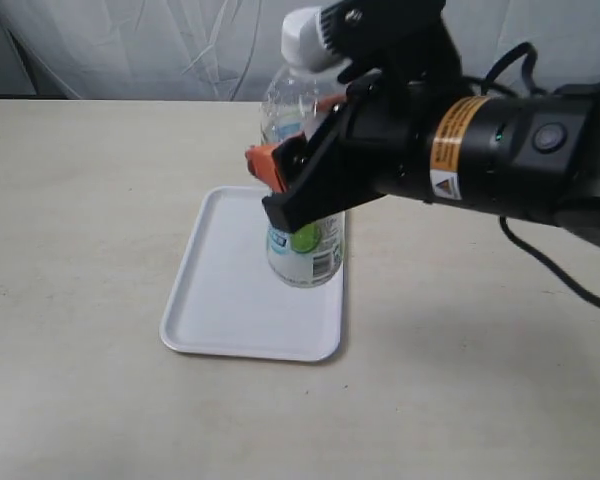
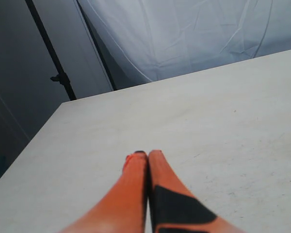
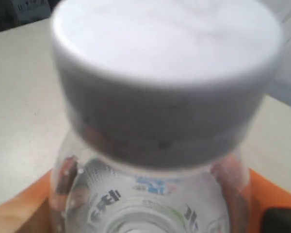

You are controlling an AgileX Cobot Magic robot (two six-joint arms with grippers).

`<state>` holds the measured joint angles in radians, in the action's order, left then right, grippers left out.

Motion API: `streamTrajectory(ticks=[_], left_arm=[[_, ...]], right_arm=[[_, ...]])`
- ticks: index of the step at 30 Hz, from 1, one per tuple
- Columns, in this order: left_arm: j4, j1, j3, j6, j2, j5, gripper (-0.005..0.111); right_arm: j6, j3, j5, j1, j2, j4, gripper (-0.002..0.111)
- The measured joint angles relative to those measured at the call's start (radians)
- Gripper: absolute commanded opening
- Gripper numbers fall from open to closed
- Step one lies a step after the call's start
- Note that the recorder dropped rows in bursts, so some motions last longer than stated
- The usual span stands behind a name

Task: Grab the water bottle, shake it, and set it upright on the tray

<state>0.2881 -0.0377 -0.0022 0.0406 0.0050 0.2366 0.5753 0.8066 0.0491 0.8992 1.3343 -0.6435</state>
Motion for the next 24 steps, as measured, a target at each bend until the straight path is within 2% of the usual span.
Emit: streamTrajectory(ticks=[4,11,13,16,18,21,24], left_arm=[[0.0,0.0,0.0,0.0,0.0,0.0,0.0],[0.0,0.0,0.0,0.0,0.0,0.0,0.0],[0.0,0.0,0.0,0.0,0.0,0.0,0.0],[0.0,0.0,0.0,0.0,0.0,0.0,0.0],[0.0,0.0,0.0,0.0,0.0,0.0,0.0],[0.0,0.0,0.0,0.0,0.0,0.0,0.0],[0.0,0.0,0.0,0.0,0.0,0.0,0.0]], right_arm=[[0.04,0.0,0.052,0.0,0.046,0.0,-0.001],[0.141,0.0,0.312,0.0,0.05,0.0,-0.001],[0.132,0.0,0.323,0.0,0.05,0.013,-0.001],[-0.039,0.015,0.185,0.001,0.051,0.174,-0.001],[-0.233,0.021,0.079,-0.016,0.053,0.338,-0.001],[-0.436,0.022,0.012,-0.052,0.053,0.516,-0.001],[-0.525,0.022,0.008,-0.092,0.053,0.592,-0.001]])
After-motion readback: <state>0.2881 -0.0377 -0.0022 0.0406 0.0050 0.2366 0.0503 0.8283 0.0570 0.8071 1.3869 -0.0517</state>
